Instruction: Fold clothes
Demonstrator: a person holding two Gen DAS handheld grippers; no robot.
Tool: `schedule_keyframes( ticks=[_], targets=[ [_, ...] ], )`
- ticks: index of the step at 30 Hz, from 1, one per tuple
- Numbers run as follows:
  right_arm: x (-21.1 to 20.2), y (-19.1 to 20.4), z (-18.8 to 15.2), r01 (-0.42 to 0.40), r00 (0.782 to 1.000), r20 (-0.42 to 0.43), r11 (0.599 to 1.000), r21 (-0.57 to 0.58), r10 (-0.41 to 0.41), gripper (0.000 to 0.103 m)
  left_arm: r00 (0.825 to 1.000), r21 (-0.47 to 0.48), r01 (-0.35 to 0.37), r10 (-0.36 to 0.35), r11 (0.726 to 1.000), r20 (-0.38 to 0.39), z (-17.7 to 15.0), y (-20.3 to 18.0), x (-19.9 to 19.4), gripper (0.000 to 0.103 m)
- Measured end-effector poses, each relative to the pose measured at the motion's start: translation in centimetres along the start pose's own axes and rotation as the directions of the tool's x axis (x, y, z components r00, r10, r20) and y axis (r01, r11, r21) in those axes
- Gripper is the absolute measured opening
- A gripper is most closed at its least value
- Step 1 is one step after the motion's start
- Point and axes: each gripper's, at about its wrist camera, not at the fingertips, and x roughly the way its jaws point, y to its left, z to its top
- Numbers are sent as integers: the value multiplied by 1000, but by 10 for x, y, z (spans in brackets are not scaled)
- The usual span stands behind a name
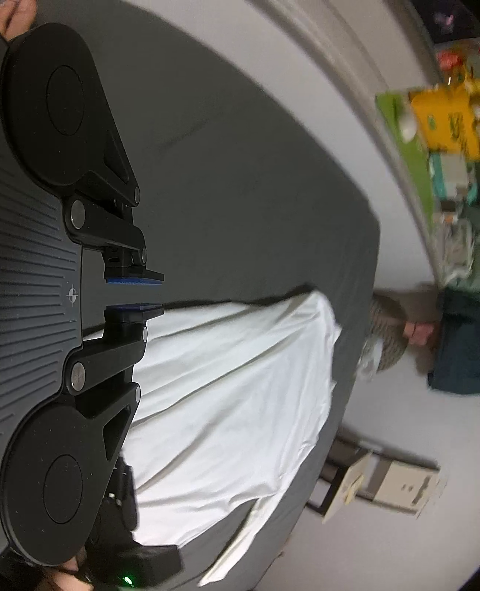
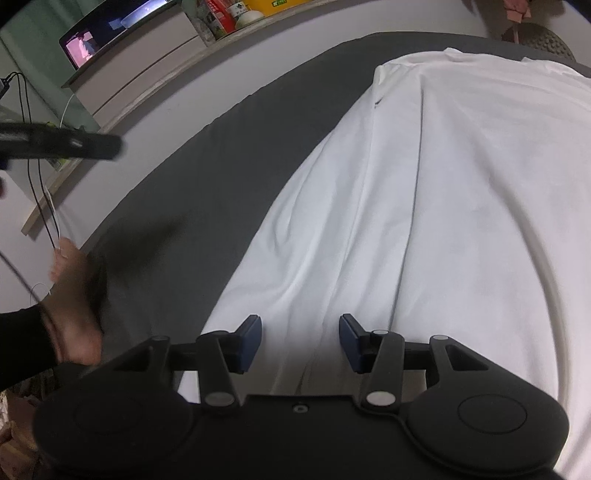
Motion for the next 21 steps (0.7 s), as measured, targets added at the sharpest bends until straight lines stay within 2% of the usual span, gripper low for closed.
schedule_keyframes(
  ticks=[4, 9, 12, 15, 18, 19, 21],
  targets=[
    [-3, -2, -7, 1, 1000, 4, 1000, -4, -1, 46, 999, -79, -11, 14, 997, 31, -7, -10, -30, 8],
    [-3, -4, -9, -2, 1000, 7, 1000, 12, 2, 46, 1000, -156, 26, -24, 987, 16, -38, -25, -56, 8],
    [-4, -4, -13, -3, 1000, 20, 1000, 20, 2, 46, 1000, -146, 24, -24, 989, -2, -51, -26, -58, 8],
    [-7, -2, -17, 3, 999, 44, 1000, 27, -4, 46, 1000, -188, 12, -15, 982, -12, -56, -10, -48, 8],
    [-11, 0, -22, -4, 997, 79, 999, 38, 1, 46, 1000, -307, -13, 10, 952, -10, -54, 15, -27, 8],
    [-12, 1, -23, -4, 996, 87, 999, 41, 0, 46, 1000, -351, -1, -3, 936, -9, -54, 23, -20, 8],
    [-14, 8, -24, -1, 994, 110, 1000, 25, -1, 46, 998, -391, 57, -42, 919, 47, -55, 35, -11, 8]
  ],
)
